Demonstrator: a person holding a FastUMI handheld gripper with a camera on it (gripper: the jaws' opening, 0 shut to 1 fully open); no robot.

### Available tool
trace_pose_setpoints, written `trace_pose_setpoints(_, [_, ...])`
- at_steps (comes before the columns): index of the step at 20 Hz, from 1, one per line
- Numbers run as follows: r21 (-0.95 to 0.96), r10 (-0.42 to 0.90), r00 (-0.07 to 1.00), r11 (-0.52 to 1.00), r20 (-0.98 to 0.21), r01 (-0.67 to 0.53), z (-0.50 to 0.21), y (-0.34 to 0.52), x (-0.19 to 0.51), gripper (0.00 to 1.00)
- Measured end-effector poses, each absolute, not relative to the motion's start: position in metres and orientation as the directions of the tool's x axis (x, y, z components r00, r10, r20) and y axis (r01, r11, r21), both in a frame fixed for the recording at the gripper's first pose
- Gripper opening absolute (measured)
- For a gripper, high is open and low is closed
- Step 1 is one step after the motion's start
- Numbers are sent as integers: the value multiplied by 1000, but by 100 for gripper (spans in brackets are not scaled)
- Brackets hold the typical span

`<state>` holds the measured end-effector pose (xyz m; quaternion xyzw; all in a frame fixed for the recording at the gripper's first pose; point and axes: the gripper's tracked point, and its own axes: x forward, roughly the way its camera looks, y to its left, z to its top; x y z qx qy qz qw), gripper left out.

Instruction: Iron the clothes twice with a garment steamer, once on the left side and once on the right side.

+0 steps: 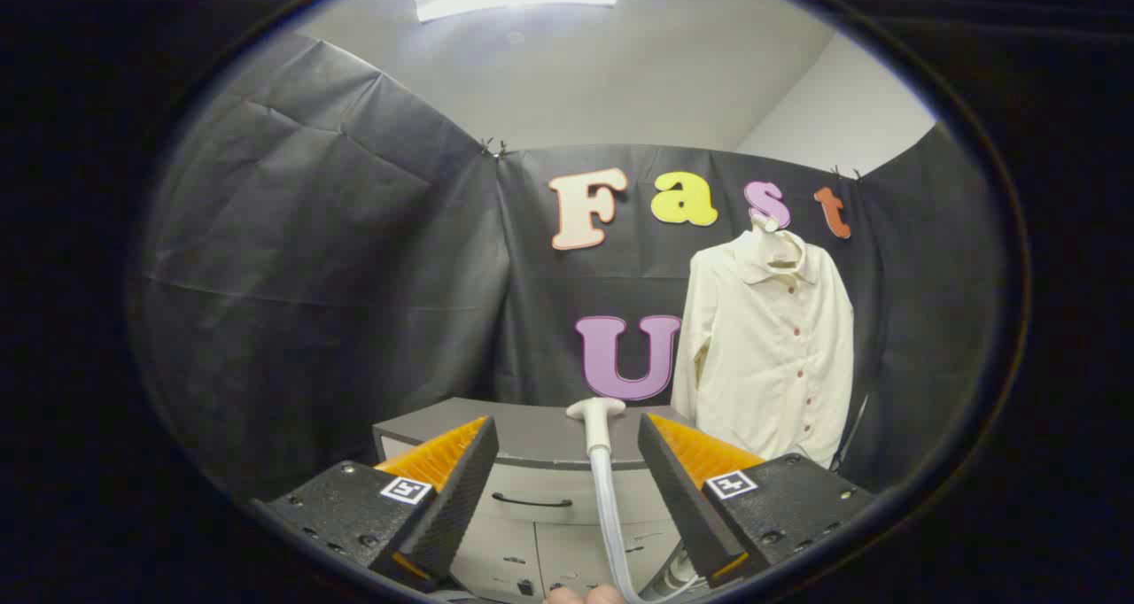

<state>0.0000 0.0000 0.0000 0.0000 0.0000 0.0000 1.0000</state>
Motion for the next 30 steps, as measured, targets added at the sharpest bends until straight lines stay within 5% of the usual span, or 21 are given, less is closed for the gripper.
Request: trace_pose_setpoints(30, [21, 1, 999, 1000, -44, 0, -20, -3, 40, 97])
